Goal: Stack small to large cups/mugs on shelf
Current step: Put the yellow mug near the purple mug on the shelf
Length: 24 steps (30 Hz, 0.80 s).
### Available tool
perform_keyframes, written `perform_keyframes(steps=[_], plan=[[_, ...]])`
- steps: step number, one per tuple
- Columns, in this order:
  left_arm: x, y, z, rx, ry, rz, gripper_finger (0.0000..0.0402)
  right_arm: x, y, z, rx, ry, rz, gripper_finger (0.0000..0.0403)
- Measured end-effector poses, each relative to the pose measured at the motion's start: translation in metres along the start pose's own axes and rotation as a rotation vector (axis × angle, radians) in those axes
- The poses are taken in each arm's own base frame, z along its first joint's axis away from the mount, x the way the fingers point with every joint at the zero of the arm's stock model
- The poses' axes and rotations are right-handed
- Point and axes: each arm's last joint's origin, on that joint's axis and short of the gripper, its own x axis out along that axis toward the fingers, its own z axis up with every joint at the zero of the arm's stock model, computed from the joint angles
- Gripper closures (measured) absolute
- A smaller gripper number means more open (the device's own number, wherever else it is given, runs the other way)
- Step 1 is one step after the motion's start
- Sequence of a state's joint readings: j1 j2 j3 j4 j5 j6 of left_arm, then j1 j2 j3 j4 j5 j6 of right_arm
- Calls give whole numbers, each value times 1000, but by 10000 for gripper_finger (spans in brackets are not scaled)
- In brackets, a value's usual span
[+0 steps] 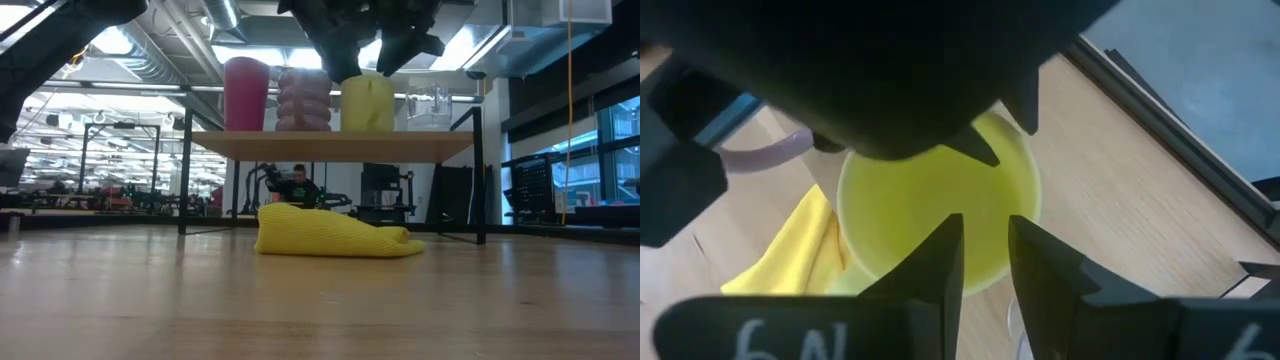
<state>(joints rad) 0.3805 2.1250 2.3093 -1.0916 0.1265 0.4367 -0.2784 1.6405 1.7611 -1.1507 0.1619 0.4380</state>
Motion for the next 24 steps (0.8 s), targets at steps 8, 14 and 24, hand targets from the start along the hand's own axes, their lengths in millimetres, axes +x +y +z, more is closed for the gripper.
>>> perform_keyframes(steps=[8, 14, 24], plan=[[1, -2, 1, 20, -23, -50, 320, 0, -3, 2, 12, -9, -3, 318], [1, -1, 1, 35, -15, -23, 325, 0, -3, 2, 13, -9, -6, 318], [-6, 1, 3, 41, -9, 48, 325, -6, -5, 9, -16, -49, -15, 318]])
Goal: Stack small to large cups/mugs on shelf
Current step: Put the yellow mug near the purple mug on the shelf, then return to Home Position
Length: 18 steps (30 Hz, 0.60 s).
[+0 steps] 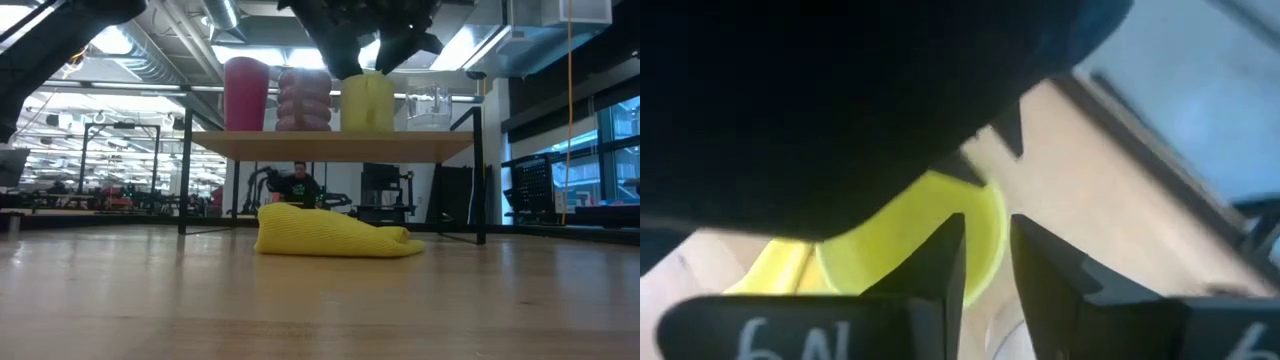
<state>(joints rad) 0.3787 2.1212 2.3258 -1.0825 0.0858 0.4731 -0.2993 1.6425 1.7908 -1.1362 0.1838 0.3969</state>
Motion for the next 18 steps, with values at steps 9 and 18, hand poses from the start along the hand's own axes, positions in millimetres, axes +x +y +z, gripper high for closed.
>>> perform_keyframes(steps=[9, 18], plan=[[-91, -9, 15, -129, -233, -33, 325, -71, -9, 37, -122, -278, 13, 318], [-208, -82, 24, -130, -487, -189, 325, -161, -12, 17, -174, -342, 251, 318]])
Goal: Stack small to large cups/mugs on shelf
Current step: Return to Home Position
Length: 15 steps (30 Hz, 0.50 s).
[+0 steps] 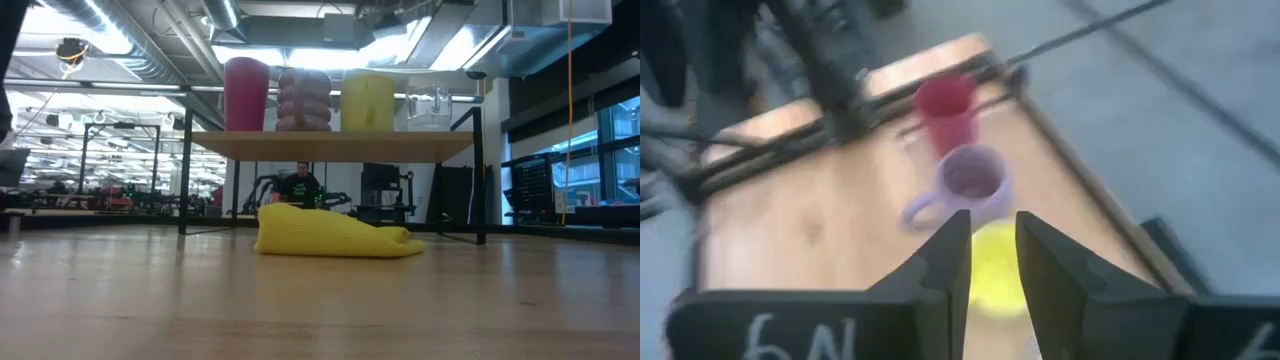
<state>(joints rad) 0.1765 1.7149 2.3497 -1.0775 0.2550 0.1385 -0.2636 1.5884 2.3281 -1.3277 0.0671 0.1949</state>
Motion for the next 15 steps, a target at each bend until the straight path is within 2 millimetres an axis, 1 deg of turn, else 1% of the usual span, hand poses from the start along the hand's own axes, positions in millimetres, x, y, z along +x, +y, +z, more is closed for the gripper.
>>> perform_keyframes(steps=[1, 3, 6, 7, 9, 11, 12, 13, 15], plan=[[-5, -11, 2, 8, -9, -8, 325, -4, 1, -4, 15, 14, 18, 318], [-14, -29, 2, -39, 7, 2, 325, -17, 2, -7, 63, 11, 64, 318], [-34, -48, 3, -52, 1, 152, 325, -42, 7, -16, -54, -2, 105, 318], [-41, -53, 3, -48, -15, 179, 325, -51, 9, -21, -77, -13, 93, 318], [-52, -64, 1, -36, -72, 167, 325, -59, 12, -34, -121, -3, 56, 318], [-51, -75, -7, -26, -124, 128, 325, -59, 16, -50, -148, -34, 49, 318], [-44, -80, -14, -22, -166, 109, 325, -56, 20, -57, -153, -79, 82, 318], [-37, -84, -24, -21, -211, 89, 325, -51, 23, -67, -165, -129, 137, 318], [-21, -88, -51, -44, -289, 55, 325, -40, 27, -89, -172, -236, 273, 318]])
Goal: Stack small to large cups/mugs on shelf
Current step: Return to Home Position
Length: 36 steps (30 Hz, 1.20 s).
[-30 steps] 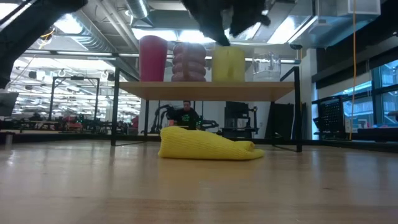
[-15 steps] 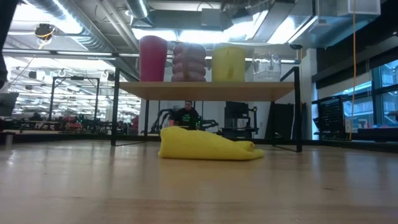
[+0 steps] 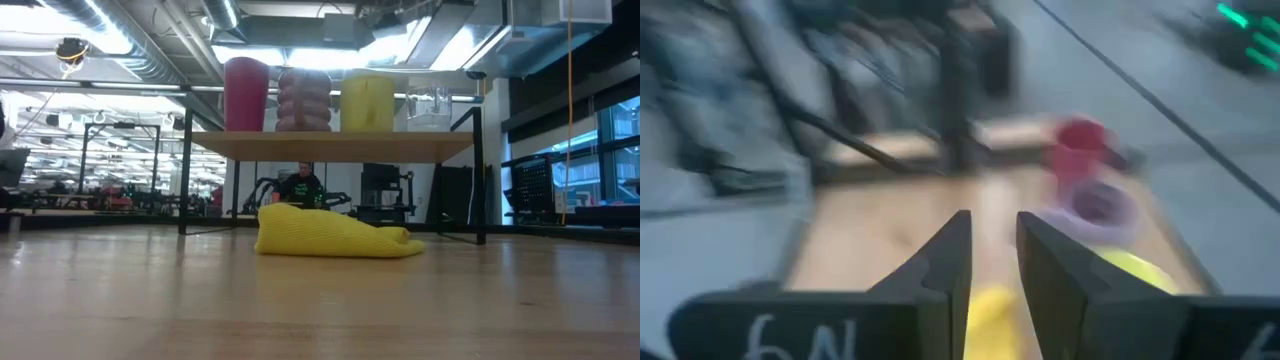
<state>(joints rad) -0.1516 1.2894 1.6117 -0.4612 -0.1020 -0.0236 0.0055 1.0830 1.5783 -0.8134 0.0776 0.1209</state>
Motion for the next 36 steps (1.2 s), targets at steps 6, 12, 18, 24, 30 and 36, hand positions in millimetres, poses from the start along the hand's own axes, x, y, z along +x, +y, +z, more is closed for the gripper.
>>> perform_keyframes(steps=[6, 12, 18, 24, 30, 36], plan=[[-34, -3, -64, -69, -213, -79, 325, -22, -8, -71, 40, -223, 113, 318], [-70, -14, -130, -36, -340, -124, 325, -50, -13, -134, 37, -353, 209, 318], [-87, -11, -216, -108, -423, -75, 325, -56, -21, -188, 80, -391, 232, 318], [-90, -9, -283, -257, -357, -116, 325, -43, -26, -228, 17, -376, 180, 318], [-92, -6, -306, -270, -333, -105, 325, -22, -30, -254, -39, -516, 80, 318], [-90, -3, -314, -243, -265, 17, 325, 3, -31, -281, 30, -594, 98, 318]])
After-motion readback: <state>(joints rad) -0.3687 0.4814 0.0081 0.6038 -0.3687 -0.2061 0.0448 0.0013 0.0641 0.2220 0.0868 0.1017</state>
